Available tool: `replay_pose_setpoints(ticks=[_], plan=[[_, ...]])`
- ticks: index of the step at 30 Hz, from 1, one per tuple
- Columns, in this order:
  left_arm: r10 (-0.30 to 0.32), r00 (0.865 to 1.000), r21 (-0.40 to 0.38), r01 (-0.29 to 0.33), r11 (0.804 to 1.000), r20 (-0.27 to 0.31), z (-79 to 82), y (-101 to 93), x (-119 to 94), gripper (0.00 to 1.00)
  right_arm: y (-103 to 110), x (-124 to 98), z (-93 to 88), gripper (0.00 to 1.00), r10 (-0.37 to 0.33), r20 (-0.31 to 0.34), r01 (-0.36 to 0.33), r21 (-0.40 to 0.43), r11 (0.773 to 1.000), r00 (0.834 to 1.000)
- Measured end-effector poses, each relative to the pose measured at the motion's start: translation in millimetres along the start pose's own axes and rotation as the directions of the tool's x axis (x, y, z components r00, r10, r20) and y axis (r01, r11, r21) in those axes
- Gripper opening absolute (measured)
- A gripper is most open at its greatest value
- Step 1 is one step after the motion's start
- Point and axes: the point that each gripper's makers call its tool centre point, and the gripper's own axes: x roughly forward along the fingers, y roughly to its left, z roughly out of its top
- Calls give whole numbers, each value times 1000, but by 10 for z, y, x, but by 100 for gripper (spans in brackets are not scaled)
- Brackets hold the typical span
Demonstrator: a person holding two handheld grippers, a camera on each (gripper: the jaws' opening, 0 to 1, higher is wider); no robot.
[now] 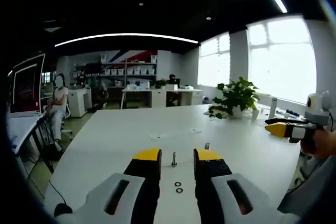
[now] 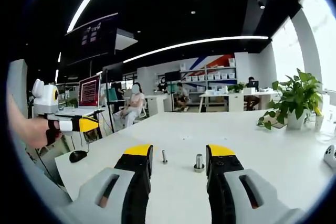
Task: Place the washer onto the threaded stud by aligning its center hole with the stud, sliding it down to the base, and recovering from edge contact or off-axis alignment until the washer reaches the visible bottom stop.
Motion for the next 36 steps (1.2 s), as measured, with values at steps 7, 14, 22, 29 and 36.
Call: replay_pose_setpoints(ticks=[7,14,22,29,36], plan=[[-9,1000,0,9,1000,-9,-39,-5,10,22,-11,3,-11,42,-3,-3,3,1,1000,1000],[-15,1000,3,15,1000,-19,-102,-33,91,23,-11,8,-6,42,-1,-1,1,7,1000,1000],[-24,999,8,25,1000,-43,-232,-51,223,22,13,13,-13,42,4,-2,-4,2,1000,1000],[-29,998,11,30,1000,-62,-355,-61,348,22,11,18,-3,42,2,0,-2,10,1000,1000],[-36,995,11,37,999,-91,-495,-90,468,22,-7,12,18,42,-4,7,4,19,1000,1000]])
